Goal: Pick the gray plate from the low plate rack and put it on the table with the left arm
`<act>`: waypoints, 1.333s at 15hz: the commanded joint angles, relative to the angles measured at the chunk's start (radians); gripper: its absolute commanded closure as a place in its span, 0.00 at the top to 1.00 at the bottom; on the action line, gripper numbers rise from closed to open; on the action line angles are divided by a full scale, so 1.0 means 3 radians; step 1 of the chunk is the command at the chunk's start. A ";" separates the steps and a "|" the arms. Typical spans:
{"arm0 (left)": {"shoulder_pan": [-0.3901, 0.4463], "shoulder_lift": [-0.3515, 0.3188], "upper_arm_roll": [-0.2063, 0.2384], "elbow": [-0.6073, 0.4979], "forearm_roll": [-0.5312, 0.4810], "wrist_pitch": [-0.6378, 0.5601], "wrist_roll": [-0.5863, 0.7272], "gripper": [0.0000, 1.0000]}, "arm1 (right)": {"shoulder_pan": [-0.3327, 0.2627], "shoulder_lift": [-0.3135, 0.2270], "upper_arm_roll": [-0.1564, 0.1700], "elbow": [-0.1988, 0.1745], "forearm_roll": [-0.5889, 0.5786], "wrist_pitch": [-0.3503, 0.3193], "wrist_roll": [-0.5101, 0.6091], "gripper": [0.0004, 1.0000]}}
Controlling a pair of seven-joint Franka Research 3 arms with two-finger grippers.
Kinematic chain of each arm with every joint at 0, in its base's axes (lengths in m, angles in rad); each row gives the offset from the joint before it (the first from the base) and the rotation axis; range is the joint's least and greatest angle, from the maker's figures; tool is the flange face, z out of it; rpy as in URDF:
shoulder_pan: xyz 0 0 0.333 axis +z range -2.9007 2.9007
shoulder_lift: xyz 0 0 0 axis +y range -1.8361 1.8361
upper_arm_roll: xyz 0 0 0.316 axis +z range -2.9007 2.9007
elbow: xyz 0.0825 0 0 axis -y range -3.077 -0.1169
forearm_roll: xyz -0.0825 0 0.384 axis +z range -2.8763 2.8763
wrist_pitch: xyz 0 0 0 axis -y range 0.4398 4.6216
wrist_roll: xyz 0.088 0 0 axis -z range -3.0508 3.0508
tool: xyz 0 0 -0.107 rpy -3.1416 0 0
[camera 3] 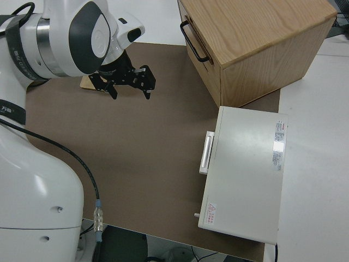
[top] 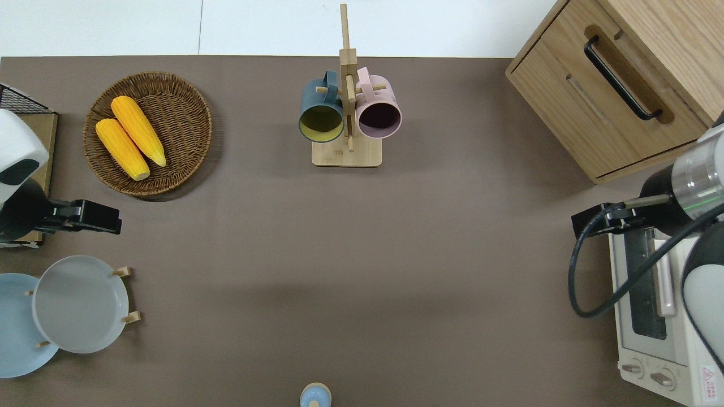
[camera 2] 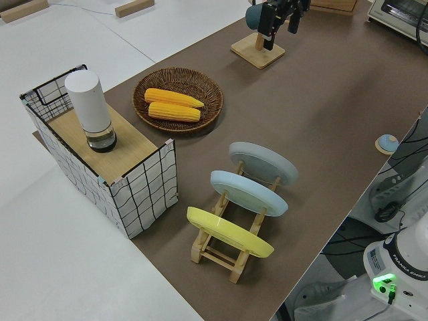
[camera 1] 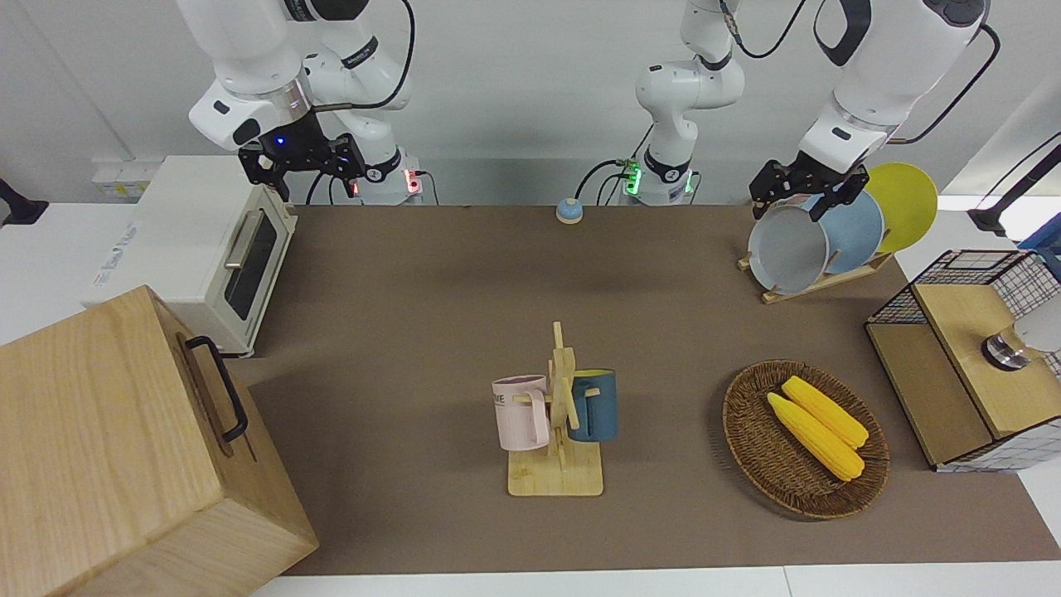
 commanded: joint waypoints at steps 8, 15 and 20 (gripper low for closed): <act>-0.0012 0.0015 0.0014 0.0039 0.0032 -0.0048 0.0019 0.99 | -0.0077 -0.0007 0.0071 0.0024 -0.0021 -0.0036 0.0039 0.98; 0.0029 -0.0097 0.0040 -0.0119 0.0058 -0.0135 -0.0012 1.00 | -0.0077 -0.0007 0.0066 0.0024 -0.0021 -0.0036 0.0039 0.98; 0.0024 -0.0623 0.0040 -0.0814 0.0042 0.0141 -0.0017 1.00 | -0.0077 -0.0007 0.0071 0.0024 -0.0021 -0.0036 0.0039 0.98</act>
